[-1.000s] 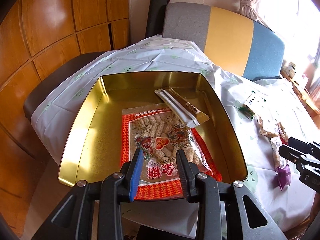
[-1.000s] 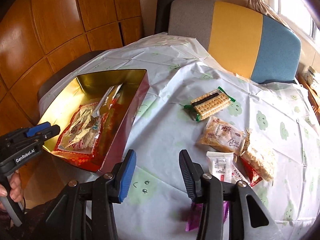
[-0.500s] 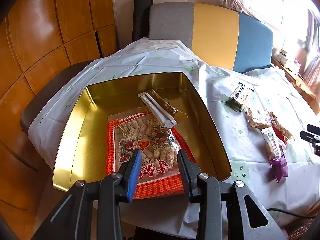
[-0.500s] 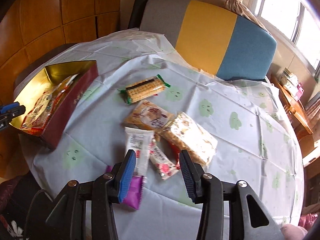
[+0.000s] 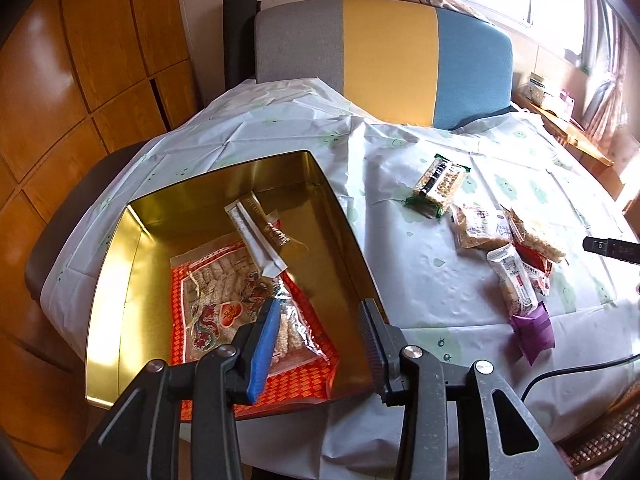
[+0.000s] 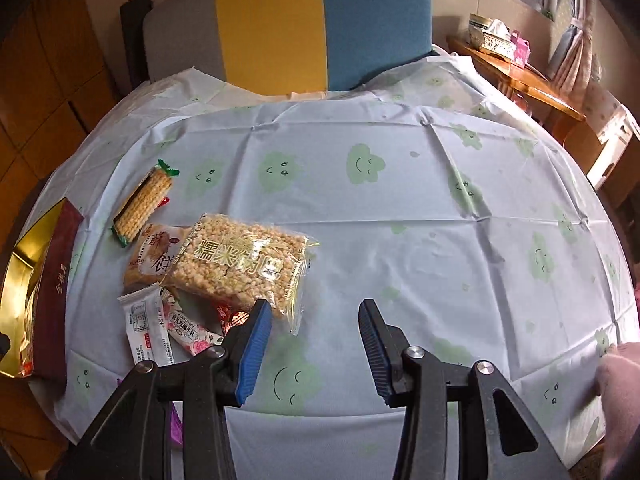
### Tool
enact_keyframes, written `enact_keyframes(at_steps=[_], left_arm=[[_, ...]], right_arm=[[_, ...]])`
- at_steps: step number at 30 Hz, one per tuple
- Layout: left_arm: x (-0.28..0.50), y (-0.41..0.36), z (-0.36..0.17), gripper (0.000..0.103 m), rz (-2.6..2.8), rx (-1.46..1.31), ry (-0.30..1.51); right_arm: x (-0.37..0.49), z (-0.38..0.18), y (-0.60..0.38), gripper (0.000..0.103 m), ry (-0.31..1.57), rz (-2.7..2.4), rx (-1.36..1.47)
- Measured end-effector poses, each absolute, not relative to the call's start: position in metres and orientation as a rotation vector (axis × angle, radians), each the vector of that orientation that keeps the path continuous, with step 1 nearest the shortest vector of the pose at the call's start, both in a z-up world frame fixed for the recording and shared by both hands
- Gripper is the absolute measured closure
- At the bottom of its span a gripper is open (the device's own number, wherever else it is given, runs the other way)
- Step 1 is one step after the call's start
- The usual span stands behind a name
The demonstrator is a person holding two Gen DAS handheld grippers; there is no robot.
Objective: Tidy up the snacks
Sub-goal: 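Reach the left tool to the green-ended cracker pack and grasp it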
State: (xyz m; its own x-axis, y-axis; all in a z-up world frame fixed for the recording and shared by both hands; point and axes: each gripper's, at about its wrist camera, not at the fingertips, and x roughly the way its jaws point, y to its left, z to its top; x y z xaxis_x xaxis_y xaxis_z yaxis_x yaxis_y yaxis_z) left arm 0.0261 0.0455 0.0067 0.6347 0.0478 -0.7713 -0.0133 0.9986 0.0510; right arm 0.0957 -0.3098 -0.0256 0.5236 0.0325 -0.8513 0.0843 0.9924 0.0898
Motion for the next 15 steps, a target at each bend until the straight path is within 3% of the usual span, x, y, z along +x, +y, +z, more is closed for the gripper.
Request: enact_keyframes(at_steps=[6,10,15], left_arm=[[0.043,0.015,0.013,0.061,-0.047,0.097,0.880],[0.060,-0.005,0.011,0.045,-0.110,0.142,0.888],[0.085,-0.023,0.008,0.040,-0.149,0.177,0.914]], right_arm=[[0.098,-0.032,-0.325,0.057,1.054,-0.042,0.229],[0.100,-0.033,-0.323,0.057,1.068,-0.015,0.250],[0.099,-0.032,-0.327,0.056,1.067,0.026,0.319]])
